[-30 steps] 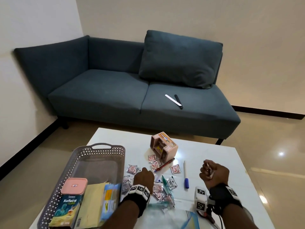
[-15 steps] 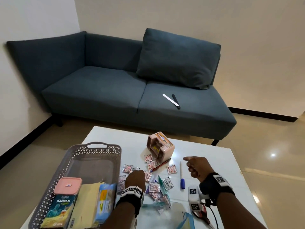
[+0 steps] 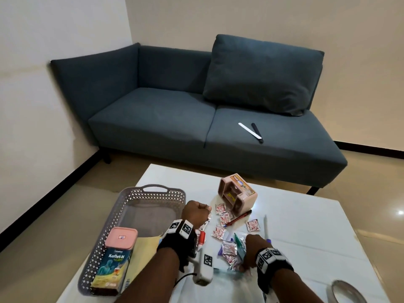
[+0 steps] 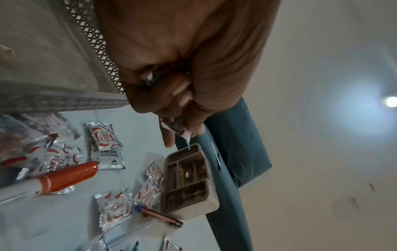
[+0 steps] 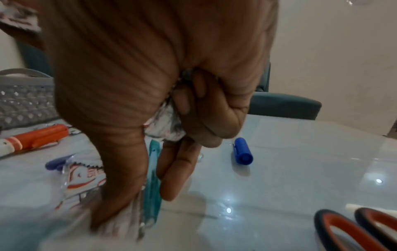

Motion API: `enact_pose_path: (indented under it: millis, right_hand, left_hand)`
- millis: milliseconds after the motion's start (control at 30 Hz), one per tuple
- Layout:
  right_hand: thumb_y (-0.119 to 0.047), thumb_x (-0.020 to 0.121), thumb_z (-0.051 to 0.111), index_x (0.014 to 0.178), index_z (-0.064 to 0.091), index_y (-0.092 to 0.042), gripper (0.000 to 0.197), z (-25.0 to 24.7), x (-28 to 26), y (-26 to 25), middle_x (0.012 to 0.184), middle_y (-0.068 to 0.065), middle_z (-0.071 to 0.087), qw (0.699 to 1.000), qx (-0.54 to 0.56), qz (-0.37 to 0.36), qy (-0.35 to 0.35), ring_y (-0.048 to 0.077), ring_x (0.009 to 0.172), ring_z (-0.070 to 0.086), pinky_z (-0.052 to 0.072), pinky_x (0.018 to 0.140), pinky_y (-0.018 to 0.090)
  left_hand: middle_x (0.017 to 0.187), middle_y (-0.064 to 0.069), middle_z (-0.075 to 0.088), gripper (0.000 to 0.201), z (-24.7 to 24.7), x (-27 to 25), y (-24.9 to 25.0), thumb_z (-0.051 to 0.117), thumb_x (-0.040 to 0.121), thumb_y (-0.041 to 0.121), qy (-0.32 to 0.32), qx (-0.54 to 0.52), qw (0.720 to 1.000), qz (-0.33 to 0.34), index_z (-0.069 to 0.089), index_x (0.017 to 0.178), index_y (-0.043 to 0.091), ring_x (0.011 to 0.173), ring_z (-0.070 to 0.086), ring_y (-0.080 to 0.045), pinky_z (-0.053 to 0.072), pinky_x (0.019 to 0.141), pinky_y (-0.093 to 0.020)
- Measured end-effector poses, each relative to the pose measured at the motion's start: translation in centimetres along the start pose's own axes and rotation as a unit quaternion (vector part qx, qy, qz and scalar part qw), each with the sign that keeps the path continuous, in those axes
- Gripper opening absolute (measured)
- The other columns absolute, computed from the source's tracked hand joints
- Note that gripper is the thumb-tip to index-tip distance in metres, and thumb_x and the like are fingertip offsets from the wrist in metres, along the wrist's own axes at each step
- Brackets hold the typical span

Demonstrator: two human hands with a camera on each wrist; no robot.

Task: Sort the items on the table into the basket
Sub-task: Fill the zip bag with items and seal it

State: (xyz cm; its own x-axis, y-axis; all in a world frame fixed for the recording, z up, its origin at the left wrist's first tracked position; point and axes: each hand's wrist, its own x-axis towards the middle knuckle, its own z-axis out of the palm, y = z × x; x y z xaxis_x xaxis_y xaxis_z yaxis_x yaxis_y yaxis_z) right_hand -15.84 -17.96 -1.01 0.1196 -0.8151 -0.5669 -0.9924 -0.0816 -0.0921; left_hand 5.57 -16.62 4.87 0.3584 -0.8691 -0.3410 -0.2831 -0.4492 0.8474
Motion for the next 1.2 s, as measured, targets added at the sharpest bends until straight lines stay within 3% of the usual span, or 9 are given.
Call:
enact_pose_path:
  millis: [133,233,367,500,633,733,800,1033,1200]
  right_hand:
    - [-0.048,0.056,0.088,0.107,0.064,-0.006,0.070,0.1,0.4,0.6,0.112,0.010,0.068,1.000,0.007,-0.020,0.014,0.025,0.104,0.065,0.048,0.076,0.025]
    - [-0.049,0.073,0.078,0.106,0.069,0.000,0.059,-2.0,-0.5,1.2,0.107,0.015,0.068,0.999,0.007,-0.047,0.007,0.025,0.103,0.065,0.048,0.079,0.026]
    - [-0.012,0.074,0.081,0.061,0.059,-0.008,0.026,-4.9,-1.3,3.9,0.048,-0.003,0.055,0.961,0.268,-0.056,0.039,0.001,0.036,0.049,0.035,0.038,0.018]
    - [0.003,0.092,0.051,0.091,0.068,0.002,0.018,-5.6,-2.0,7.7,0.054,0.005,0.043,0.759,0.649,-0.025,0.050,0.012,0.045,0.022,0.015,0.045,0.016]
    - [0.004,0.092,0.034,0.094,0.059,0.006,0.026,-5.7,-3.6,10.7,0.061,0.009,0.043,0.565,0.824,-0.044,0.026,0.009,0.039,0.027,0.016,0.035,0.013]
    - [-0.010,0.085,0.046,0.072,0.053,-0.004,0.016,-5.1,-3.9,12.6,0.051,0.001,0.033,0.465,0.884,-0.047,-0.007,0.009,0.036,0.026,0.014,0.032,0.018]
    - [-0.020,0.076,0.061,0.056,0.049,-0.010,0.025,-4.6,-4.2,13.3,0.048,-0.001,0.030,0.434,0.899,-0.049,-0.025,0.009,0.034,0.025,0.015,0.030,0.019]
    - [-0.022,0.092,0.055,0.054,0.033,-0.015,0.044,-3.9,-3.0,11.3,0.050,0.001,0.029,0.486,0.868,0.058,0.080,0.015,0.041,0.035,0.025,0.033,0.017]
    - [-0.008,0.098,0.048,0.085,0.057,0.000,0.018,-3.9,-0.8,7.6,0.061,0.007,0.044,0.637,0.768,0.055,0.038,0.007,0.035,0.038,0.024,0.029,0.013]
  left_hand:
    - [0.084,-0.008,0.075,0.017,-0.3,-0.5,1.3,0.050,0.094,0.015,-0.029,0.019,0.999,0.007,0.064,0.085,0.009,0.073,0.070,-0.020,0.056,0.069,-0.034]
    - [0.108,-0.014,0.068,0.028,0.9,-1.4,2.0,0.046,0.092,0.019,-0.031,0.217,0.974,0.056,0.065,0.106,0.006,0.102,0.065,-0.031,0.052,0.082,-0.035]
    - [0.112,-0.013,0.066,0.028,4.4,-3.6,1.0,0.055,0.088,0.020,-0.055,0.468,0.853,0.224,0.059,0.113,0.008,0.106,0.064,-0.034,0.051,0.087,-0.037]
    - [0.096,-0.010,0.072,0.023,6.9,-4.4,-0.2,0.066,0.080,0.013,-0.120,0.557,0.773,0.279,0.065,0.103,0.013,0.090,0.071,-0.031,0.055,0.077,-0.035]
    - [0.045,0.000,0.060,0.038,8.8,-3.0,-2.9,0.091,0.026,0.038,-0.102,0.538,0.794,0.263,0.066,0.050,0.022,0.041,0.062,-0.012,0.047,0.042,-0.018]
    - [0.104,-0.010,0.071,0.019,8.8,-4.2,-2.4,0.062,0.087,0.021,-0.129,0.538,0.801,0.228,0.070,0.103,0.015,0.100,0.068,-0.027,0.052,0.084,-0.034]
    - [0.118,-0.009,0.066,0.026,9.1,-3.6,-3.1,0.046,0.094,0.014,-0.096,0.519,0.819,0.226,0.064,0.113,0.013,0.113,0.061,-0.029,0.047,0.093,-0.036]
    - [0.105,-0.010,0.070,0.032,7.5,-2.6,-1.5,0.055,0.088,0.040,-0.067,0.341,0.922,0.169,0.068,0.100,0.013,0.101,0.066,-0.027,0.052,0.081,-0.031]
    - [0.090,-0.009,0.073,0.029,4.1,-1.2,-0.1,0.070,0.083,0.038,-0.020,0.163,0.980,0.117,0.069,0.086,0.009,0.088,0.065,-0.022,0.044,0.071,-0.023]
